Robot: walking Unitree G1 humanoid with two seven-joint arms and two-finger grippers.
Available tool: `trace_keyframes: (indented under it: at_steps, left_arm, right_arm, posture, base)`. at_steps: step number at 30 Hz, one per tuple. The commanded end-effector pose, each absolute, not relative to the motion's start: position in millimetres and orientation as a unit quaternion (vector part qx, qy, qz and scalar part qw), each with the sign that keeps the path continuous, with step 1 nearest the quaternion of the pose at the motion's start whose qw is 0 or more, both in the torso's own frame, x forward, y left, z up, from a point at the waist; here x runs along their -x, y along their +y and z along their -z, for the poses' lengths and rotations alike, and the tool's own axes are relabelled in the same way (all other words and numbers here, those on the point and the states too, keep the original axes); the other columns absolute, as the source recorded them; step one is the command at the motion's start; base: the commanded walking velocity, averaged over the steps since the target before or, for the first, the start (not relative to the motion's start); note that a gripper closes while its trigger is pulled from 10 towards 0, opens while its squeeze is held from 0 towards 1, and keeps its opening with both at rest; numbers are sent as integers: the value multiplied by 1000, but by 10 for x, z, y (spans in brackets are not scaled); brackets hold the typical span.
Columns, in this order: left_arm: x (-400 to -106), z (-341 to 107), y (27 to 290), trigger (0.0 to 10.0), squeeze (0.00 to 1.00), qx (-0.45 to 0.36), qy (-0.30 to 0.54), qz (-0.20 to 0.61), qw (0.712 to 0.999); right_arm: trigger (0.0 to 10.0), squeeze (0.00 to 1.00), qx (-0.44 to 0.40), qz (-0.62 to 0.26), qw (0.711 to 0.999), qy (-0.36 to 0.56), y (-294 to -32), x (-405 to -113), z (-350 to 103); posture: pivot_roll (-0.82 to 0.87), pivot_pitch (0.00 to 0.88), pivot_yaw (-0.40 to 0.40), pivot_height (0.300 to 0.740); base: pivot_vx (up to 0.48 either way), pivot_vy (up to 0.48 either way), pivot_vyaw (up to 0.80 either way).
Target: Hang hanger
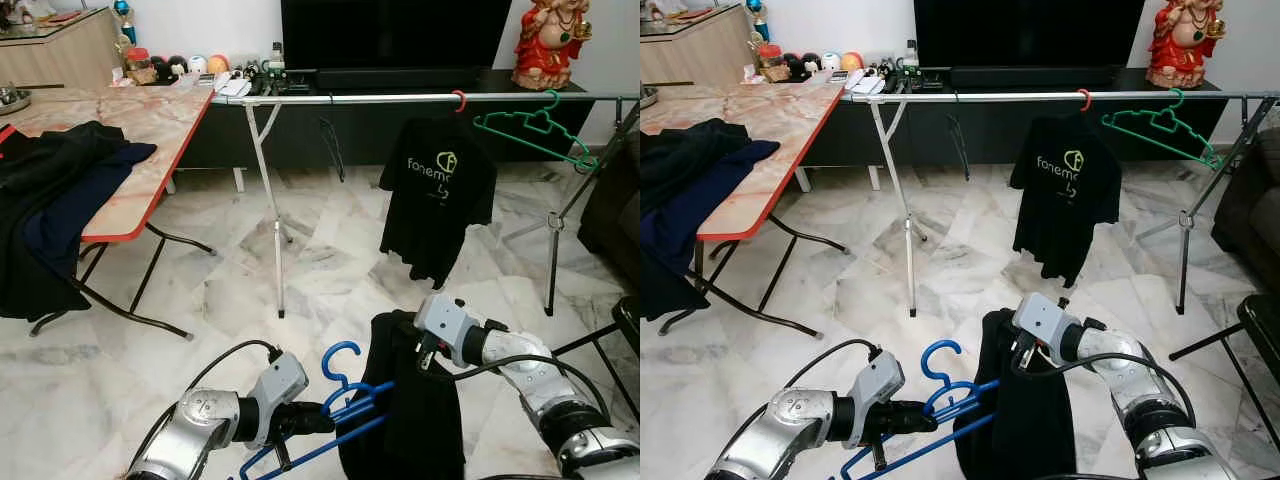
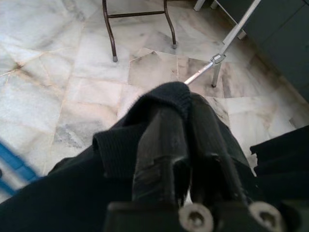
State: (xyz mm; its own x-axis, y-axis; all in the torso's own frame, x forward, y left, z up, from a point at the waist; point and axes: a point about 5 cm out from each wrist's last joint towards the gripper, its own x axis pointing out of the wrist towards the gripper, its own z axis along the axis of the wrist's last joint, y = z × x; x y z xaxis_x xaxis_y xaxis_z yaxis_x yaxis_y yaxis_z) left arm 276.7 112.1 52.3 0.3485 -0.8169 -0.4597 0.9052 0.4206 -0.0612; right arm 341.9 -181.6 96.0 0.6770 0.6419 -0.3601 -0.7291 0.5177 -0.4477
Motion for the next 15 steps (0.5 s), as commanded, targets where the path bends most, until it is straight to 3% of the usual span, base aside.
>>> trace_keyframes:
  at_steps: [1,7,15]
  left_arm:
    - [-2826,-463,1125,10000,0,-146,223,496,826]
    - [-2927,-323,1138,10000,0,-170,255,401,864]
    - [-3058,-338,1104,10000,0,-137,217,318,913]
  right_arm:
    - [10000,0,289,-378,877,70,-1797,-3452,-979]
    - [10000,0,271,-396,872,99,-1773,-3333,-792]
    - [10000,0,227,-461,849,123,-1710,-3179,-662]
  posture:
    - [92,41,-25,740]
    - [89,39,-23,740]
    - [75,30,-21,740]
  base:
    - [0,0,0]
    - [0,0,0]
    - [0,0,0]
